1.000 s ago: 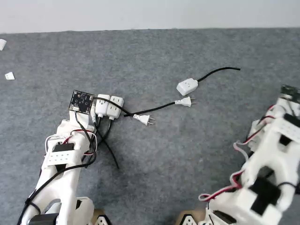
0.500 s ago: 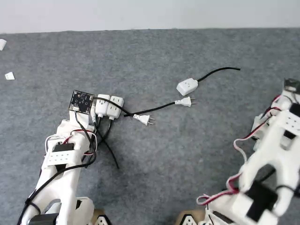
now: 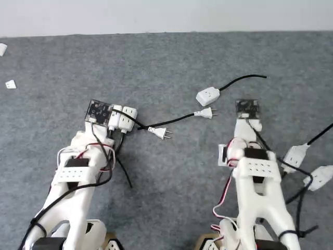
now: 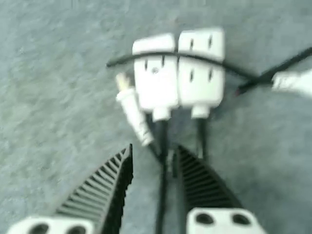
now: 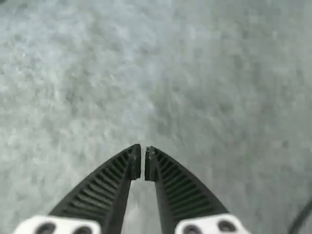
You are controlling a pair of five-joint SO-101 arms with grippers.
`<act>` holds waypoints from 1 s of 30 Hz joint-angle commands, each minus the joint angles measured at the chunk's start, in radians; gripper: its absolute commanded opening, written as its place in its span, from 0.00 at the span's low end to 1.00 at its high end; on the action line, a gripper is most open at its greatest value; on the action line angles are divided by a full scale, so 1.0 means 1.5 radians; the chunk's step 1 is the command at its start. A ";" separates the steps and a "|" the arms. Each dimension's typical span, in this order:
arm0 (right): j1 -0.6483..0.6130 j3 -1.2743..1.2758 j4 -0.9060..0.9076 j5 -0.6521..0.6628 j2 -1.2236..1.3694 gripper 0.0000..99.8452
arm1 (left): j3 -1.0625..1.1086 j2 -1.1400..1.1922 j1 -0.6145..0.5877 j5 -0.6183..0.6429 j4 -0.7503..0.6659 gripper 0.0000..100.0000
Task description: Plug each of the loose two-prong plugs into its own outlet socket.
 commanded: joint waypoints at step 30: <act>-0.007 -0.164 -0.004 0.008 0.227 0.01 | -0.526 0.421 0.104 0.051 0.241 0.14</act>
